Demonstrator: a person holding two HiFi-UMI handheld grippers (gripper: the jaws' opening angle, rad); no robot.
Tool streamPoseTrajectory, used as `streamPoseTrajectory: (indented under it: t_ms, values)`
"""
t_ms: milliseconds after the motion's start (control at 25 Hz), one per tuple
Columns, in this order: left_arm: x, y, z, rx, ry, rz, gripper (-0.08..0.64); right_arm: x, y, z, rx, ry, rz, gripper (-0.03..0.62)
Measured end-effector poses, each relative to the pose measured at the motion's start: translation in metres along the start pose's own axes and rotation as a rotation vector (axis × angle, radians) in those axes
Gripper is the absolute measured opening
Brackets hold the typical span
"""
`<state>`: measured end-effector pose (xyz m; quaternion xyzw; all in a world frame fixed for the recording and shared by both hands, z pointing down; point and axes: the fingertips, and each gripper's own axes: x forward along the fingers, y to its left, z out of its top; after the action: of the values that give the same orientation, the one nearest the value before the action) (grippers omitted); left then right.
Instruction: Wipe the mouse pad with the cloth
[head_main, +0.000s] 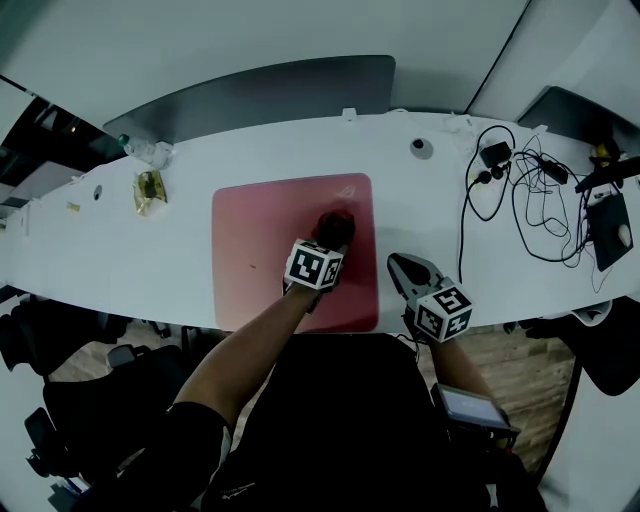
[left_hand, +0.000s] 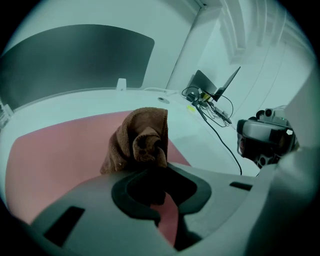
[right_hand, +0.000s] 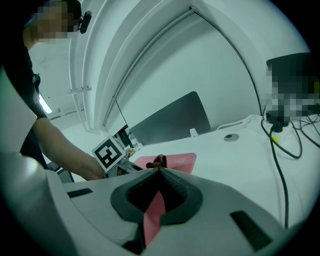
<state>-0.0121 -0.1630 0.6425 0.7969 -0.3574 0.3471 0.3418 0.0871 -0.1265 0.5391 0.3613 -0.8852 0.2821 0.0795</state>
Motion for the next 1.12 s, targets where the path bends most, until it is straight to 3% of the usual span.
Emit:
streamPoseTrajectory:
  t_ms: [200,480,680,920,1120]
  values:
    - [0.015,-0.019,0.005,-0.010,-0.012,-0.034,0.057,-0.007,-0.009,-0.004,0.010,-0.005,-0.014,0.026]
    - [0.032,-0.064,0.018,0.006,-0.033,-0.146,0.057,-0.023,-0.022,-0.011,0.024,-0.002,-0.036,0.026]
    - [0.031,-0.088,0.038,-0.019,-0.102,-0.232,0.057,-0.028,-0.029,-0.009,0.030,-0.008,-0.047,0.026]
    - [0.016,-0.083,0.085,-0.027,-0.200,-0.261,0.057,-0.024,-0.034,-0.008,0.042,-0.015,-0.040,0.026]
    - [0.030,-0.045,0.087,-0.161,-0.185,-0.240,0.057,-0.028,-0.037,-0.014,0.053,-0.003,-0.049,0.026]
